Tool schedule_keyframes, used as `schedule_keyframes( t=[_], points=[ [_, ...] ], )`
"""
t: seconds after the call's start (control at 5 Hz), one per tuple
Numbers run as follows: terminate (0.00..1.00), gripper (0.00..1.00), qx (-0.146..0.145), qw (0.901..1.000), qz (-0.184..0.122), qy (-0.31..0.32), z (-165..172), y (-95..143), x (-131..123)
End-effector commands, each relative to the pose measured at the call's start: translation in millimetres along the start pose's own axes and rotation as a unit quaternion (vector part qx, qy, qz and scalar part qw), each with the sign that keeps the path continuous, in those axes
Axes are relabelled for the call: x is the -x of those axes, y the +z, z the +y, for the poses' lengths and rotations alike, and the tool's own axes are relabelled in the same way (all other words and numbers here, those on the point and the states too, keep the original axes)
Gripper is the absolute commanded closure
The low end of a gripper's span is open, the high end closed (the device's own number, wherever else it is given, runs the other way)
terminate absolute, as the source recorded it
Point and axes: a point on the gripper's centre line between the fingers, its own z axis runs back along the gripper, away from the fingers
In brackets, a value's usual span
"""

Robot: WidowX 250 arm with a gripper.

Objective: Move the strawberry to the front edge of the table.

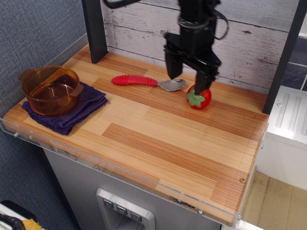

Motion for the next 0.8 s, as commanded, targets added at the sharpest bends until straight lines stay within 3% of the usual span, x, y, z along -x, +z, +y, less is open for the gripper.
schedule_keyframes(
  t=[0.0, 0.2, 0.6],
  points=[
    [0.00, 0.00, 0.008, 0.9997, -0.007, -0.024, -10, -1, -19],
    [0.00, 0.00, -0.007, 0.9994, 0.016, -0.030, -10, -7, -21],
    [0.00, 0.00, 0.004, 0.9988, 0.029, -0.038, -11, -21, -19]
  ],
)
